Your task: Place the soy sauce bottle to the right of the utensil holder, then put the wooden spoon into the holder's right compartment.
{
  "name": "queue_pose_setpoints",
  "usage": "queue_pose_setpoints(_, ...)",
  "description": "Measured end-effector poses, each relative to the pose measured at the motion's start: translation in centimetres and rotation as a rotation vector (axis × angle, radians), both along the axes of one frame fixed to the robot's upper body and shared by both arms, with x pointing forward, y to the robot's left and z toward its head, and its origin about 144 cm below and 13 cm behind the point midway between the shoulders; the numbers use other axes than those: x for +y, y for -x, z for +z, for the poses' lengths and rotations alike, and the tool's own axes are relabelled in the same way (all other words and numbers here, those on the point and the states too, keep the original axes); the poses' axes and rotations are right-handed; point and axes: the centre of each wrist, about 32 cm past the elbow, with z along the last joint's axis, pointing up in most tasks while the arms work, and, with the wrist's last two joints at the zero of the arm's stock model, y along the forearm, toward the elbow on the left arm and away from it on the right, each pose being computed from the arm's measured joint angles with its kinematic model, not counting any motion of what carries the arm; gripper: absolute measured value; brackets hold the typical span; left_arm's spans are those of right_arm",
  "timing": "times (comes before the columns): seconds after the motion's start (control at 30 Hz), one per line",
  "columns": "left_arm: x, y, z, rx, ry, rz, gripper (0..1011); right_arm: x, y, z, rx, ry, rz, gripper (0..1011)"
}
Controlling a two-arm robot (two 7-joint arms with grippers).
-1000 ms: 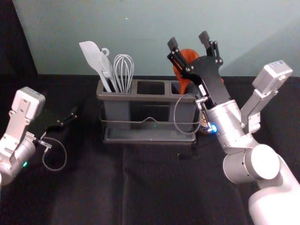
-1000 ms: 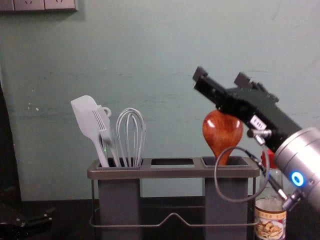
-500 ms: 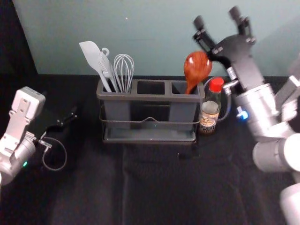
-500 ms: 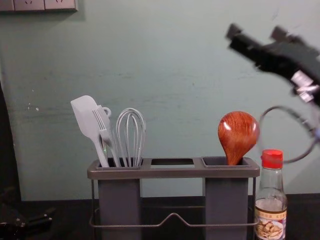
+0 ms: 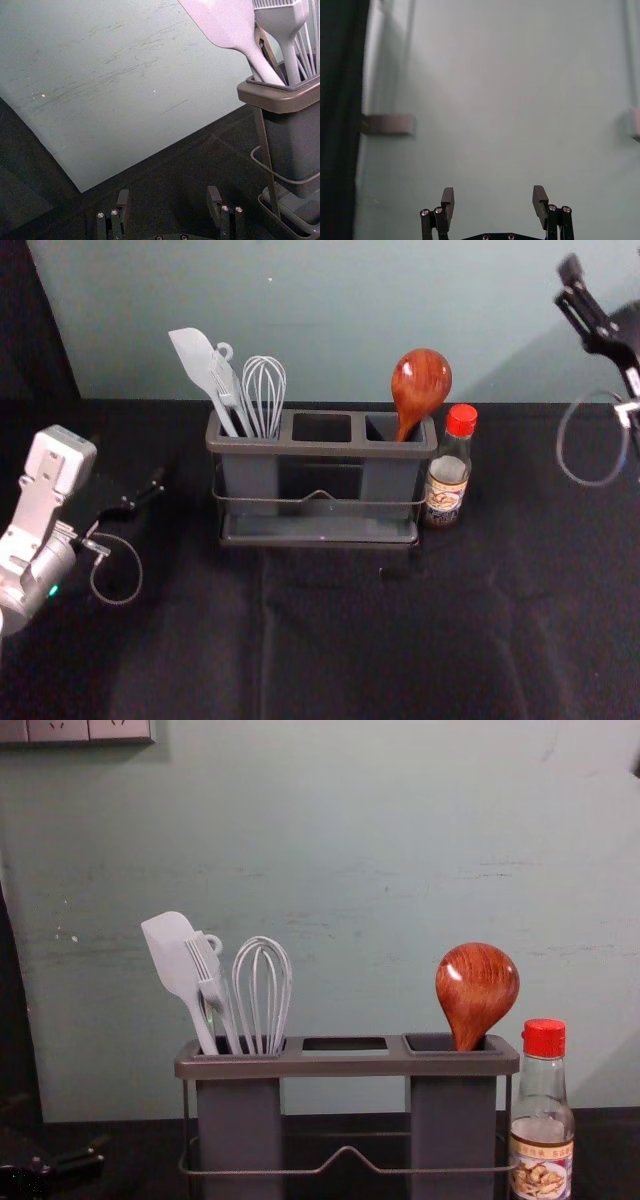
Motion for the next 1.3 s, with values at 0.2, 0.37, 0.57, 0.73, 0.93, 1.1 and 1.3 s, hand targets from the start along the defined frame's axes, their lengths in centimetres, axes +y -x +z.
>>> queue_pose_setpoints(0.2,0.0,0.0,0.0,0.000,0.000,0.000,1000,-2.4,0.9,-2.1,0.106,0.013,-0.088,1002)
queue_pose_setpoints(0.37,0.0,0.0,0.0,0.000,0.000,0.000,1000,-3.4,1.6,-4.6,0.205,0.046,-0.151,1002)
queue_pose_setpoints(0.57,0.0,0.0,0.0,0.000,0.000,0.000,1000,-3.8,2.1,-6.6,0.337,0.104,-0.201,1002)
queue_pose_setpoints(0.73,0.0,0.0,0.0,0.000,0.000,0.000,1000,-3.7,1.9,-7.0,0.412,0.161,-0.210,1002)
queue_pose_setpoints(0.93,0.0,0.0,0.0,0.000,0.000,0.000,1000,-3.5,0.5,-6.8,0.454,0.207,-0.204,1002)
queue_pose_setpoints(1.1,0.0,0.0,0.0,0.000,0.000,0.000,1000,-3.2,-1.1,-6.7,0.485,0.226,-0.177,1002)
queue_pose_setpoints(1.3,0.0,0.0,0.0,0.000,0.000,0.000,1000,-2.4,-2.6,-6.6,0.511,0.249,-0.138,1002)
